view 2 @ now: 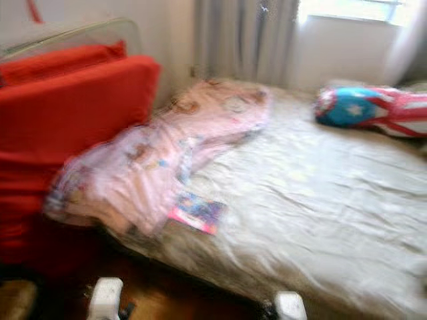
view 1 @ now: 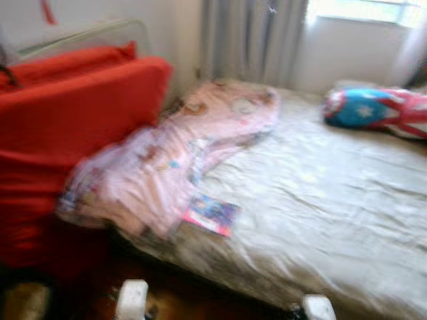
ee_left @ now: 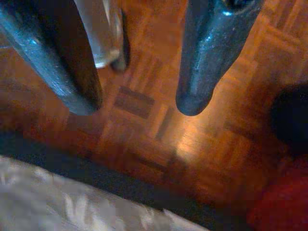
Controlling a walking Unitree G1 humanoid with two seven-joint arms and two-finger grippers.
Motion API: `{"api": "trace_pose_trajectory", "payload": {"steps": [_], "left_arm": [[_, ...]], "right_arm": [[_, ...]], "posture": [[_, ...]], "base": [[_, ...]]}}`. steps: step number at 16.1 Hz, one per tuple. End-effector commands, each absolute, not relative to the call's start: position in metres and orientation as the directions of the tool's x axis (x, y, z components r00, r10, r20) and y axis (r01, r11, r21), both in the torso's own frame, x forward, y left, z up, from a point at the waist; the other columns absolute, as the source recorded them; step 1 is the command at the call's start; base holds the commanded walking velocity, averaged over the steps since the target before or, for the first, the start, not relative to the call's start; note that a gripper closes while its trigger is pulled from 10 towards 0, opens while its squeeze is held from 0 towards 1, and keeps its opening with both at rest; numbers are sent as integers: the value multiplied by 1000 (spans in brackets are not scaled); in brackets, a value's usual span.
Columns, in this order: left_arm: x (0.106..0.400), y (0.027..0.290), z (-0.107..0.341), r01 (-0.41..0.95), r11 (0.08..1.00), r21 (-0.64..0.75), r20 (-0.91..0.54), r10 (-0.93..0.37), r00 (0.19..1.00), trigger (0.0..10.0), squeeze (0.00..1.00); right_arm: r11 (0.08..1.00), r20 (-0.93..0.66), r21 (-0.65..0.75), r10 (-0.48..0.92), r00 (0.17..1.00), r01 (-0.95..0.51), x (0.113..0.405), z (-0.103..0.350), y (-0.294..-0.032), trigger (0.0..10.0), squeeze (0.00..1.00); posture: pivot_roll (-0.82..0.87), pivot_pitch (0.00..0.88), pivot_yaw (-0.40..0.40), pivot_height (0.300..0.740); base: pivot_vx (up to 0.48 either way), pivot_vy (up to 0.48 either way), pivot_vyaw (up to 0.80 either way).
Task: Clean up the room
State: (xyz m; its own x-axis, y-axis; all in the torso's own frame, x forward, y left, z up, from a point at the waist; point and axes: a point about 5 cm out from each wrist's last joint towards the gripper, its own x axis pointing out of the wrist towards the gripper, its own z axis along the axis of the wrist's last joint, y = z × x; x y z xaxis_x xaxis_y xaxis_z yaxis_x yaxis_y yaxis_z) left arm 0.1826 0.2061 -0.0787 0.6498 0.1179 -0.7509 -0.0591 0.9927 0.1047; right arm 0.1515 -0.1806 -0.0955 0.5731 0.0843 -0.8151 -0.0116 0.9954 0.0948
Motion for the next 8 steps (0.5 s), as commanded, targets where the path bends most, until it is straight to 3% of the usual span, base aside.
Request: {"api": "trace_pose_trajectory", "payload": {"steps": [1,2,8], "left_arm": [[190,198,-76,-43,995,88,-741,94,665,10000,0],[190,198,-76,-41,995,88,-741,93,665,10000,0],[188,196,-78,-23,996,90,-749,83,657,10000,0]], "right_arm": [[997,-828,74,61,557,2,146,-97,-189,10000,0],[997,-828,74,60,557,2,146,-97,-189,10000,0],[997,-818,76,55,572,13,146,-96,-188,10000,0]], "posture": [[60,0,-33,731],[58,0,-32,731],[53,0,-26,731]], "base": [[0,-326,-738],[0,-330,-738],[0,-329,0]]}}
